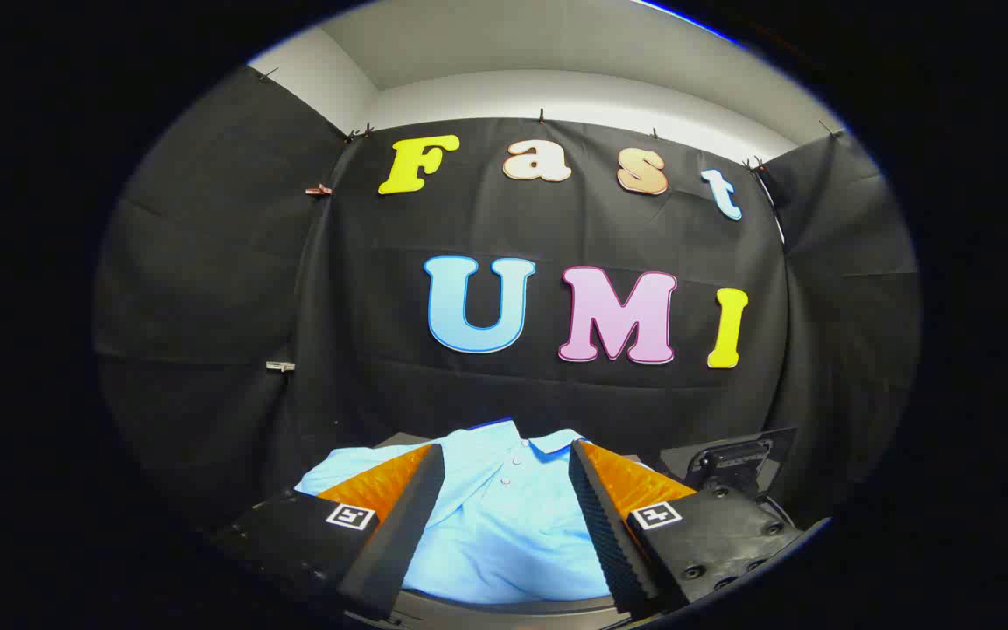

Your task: Put the clothes into the washing machine and then close the washing machine lid.

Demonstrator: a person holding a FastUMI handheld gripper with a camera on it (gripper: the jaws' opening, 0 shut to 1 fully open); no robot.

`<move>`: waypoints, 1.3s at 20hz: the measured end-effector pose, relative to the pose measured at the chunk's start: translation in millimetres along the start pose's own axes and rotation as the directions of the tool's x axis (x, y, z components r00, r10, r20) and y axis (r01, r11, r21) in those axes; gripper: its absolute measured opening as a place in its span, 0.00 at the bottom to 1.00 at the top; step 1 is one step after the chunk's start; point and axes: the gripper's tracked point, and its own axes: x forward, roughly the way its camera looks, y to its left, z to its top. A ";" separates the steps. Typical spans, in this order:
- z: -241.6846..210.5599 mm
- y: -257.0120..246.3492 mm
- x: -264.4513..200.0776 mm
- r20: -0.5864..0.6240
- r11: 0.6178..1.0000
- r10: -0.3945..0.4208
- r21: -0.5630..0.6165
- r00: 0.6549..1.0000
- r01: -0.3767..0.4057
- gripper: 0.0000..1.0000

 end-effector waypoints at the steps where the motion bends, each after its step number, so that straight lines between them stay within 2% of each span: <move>1: 1.2 -0.5 -0.7 0.003 1.000 0.000 -0.003 1.000 0.000 0.90; 17: -0.1 -4.4 1.5 0.009 1.000 0.002 -0.007 1.000 -0.002 0.91; 26: 6.0 -6.0 14.1 -0.001 1.000 0.008 0.031 1.000 -0.008 0.89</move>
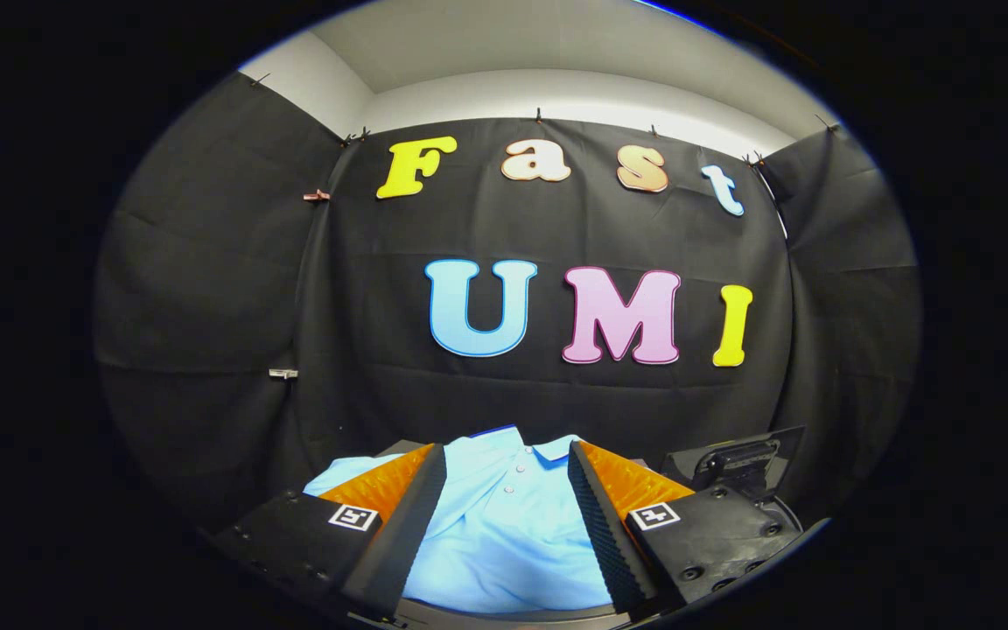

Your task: Put the clothes into the washing machine and then close the washing machine lid.

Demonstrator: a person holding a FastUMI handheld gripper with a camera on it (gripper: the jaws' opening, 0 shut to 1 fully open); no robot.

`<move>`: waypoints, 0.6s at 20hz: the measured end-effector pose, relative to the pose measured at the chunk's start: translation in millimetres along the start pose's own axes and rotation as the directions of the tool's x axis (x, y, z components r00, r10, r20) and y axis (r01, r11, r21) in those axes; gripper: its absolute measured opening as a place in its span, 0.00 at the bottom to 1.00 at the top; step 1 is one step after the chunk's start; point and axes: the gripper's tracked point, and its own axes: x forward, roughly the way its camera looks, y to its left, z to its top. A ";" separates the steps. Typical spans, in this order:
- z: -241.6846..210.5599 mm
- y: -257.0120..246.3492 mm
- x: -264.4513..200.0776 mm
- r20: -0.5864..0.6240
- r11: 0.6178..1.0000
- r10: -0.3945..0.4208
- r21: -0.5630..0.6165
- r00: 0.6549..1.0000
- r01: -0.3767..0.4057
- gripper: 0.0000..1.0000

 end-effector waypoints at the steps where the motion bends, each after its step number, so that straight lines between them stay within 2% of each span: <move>1: 0.9 -1.1 3.2 -0.002 1.000 0.000 0.005 1.000 0.000 0.89; 8: -4.8 -4.8 28.7 -0.116 0.998 0.002 0.056 0.993 0.005 0.89; 12: -19.2 4.3 53.1 -0.277 0.991 0.047 0.133 0.960 -0.010 0.91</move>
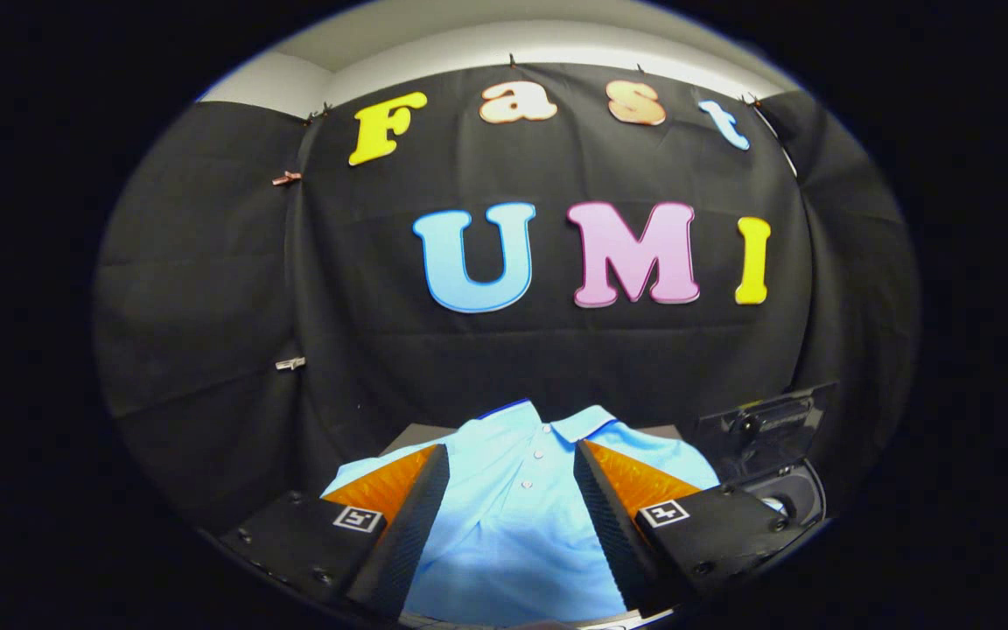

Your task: Put the clothes into the washing machine and then close the washing machine lid.

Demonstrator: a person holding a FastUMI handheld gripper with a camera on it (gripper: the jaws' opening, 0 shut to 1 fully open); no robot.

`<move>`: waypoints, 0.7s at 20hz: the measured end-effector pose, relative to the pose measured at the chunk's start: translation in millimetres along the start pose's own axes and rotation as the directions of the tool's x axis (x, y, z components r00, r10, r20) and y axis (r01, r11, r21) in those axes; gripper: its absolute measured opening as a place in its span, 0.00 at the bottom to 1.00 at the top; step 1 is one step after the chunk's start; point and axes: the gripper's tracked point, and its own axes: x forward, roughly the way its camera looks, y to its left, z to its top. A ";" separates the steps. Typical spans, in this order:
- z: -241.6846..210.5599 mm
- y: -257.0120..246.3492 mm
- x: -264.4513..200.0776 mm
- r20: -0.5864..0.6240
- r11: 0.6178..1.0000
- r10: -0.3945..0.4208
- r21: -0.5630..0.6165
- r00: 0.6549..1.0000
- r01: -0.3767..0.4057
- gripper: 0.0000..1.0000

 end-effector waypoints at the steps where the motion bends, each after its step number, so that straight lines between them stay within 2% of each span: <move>1: -2.2 -2.5 6.6 -0.037 1.000 -0.008 0.001 0.999 0.009 0.91; 4: -15.2 -8.1 29.1 -0.146 0.999 -0.039 0.002 0.989 0.039 0.91; 6: -29.5 -1.6 44.1 -0.226 0.999 -0.025 -0.031 0.974 0.018 0.92; 8: -47.3 -4.7 54.4 -0.313 0.994 -0.035 -0.105 0.949 0.002 0.92; 11: -70.7 -17.4 65.2 -0.411 0.984 -0.095 -0.179 0.907 0.022 0.91; 13: -101.7 -14.8 62.1 -0.518 0.987 -0.093 -0.158 0.850 0.012 0.90; 14: -120.6 -11.1 52.3 -0.596 0.991 -0.079 -0.134 0.799 -0.002 0.90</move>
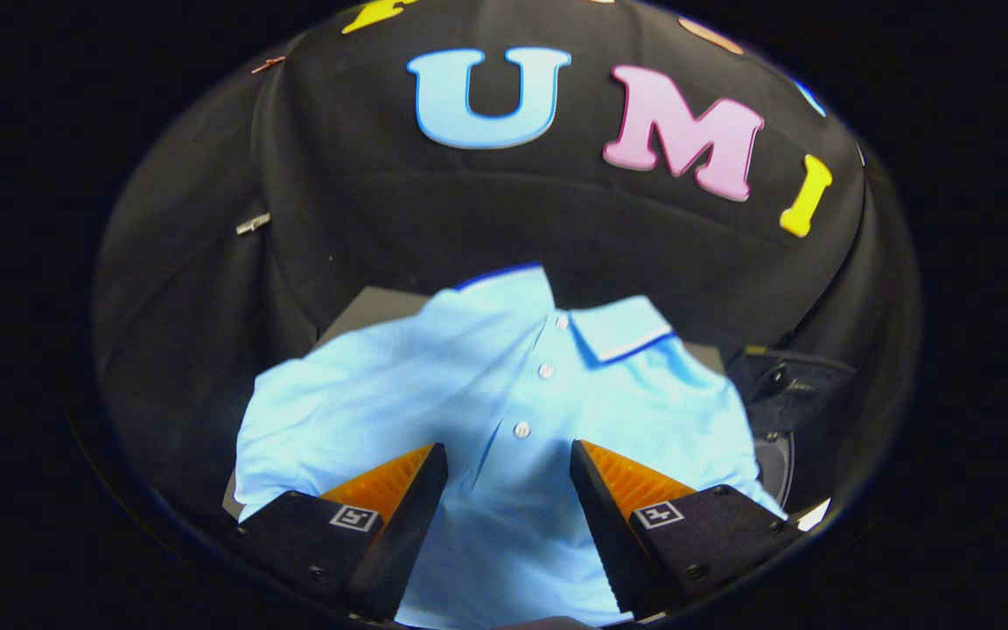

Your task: Put the clothes into the washing machine and then close the washing machine lid.

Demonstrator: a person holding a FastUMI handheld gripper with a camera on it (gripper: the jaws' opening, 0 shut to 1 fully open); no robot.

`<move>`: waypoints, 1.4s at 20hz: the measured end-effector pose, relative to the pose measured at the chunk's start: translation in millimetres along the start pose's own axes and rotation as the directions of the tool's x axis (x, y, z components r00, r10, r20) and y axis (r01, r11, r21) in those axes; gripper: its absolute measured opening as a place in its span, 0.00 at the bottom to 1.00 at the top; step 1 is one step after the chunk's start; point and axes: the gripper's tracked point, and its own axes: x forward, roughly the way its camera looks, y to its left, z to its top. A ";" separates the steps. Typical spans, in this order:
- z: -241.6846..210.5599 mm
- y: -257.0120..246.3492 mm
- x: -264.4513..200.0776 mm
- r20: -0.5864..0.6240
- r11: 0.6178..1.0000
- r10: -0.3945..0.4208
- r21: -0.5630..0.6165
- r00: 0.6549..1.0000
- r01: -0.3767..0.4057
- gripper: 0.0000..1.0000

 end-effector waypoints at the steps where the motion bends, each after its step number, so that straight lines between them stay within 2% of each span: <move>1: 11.6 -2.8 -2.7 0.049 1.000 0.004 0.004 0.999 -0.004 0.89; 2: 8.4 -2.6 -1.3 0.032 1.000 0.010 -0.007 0.999 -0.010 0.90; 7: 7.5 -8.1 2.6 0.134 0.999 0.032 -0.006 0.991 -0.031 0.92; 11: 10.1 -15.5 3.1 0.133 0.998 0.002 0.055 0.991 -0.010 0.90; 12: 9.4 -16.3 4.7 0.134 0.998 -0.011 0.058 0.991 0.004 0.78; 13: 10.9 -16.2 6.9 0.146 0.998 -0.020 0.054 0.989 0.013 0.74; 14: 13.7 -19.1 7.7 0.167 0.999 -0.030 0.048 0.986 0.022 0.56; 15: 15.7 -20.4 10.0 0.183 0.999 -0.032 0.042 0.983 0.025 0.46; 16: 15.1 -20.1 8.5 0.198 0.999 -0.029 0.044 0.980 0.020 0.28; 18: 14.1 -21.0 9.9 0.210 0.999 -0.024 0.050 0.977 0.014 0.17; 21: 14.2 -22.7 15.6 0.195 0.998 -0.015 0.063 0.981 0.003 0.16; 22: 16.2 -20.9 10.9 0.190 0.998 -0.008 0.066 0.982 -0.005 0.06; 24: 17.4 -19.9 9.4 0.182 0.998 0.015 0.054 0.983 -0.025 0.06; 28: 18.8 -28.9 -3.6 0.201 1.000 0.012 0.015 0.979 -0.015 0.06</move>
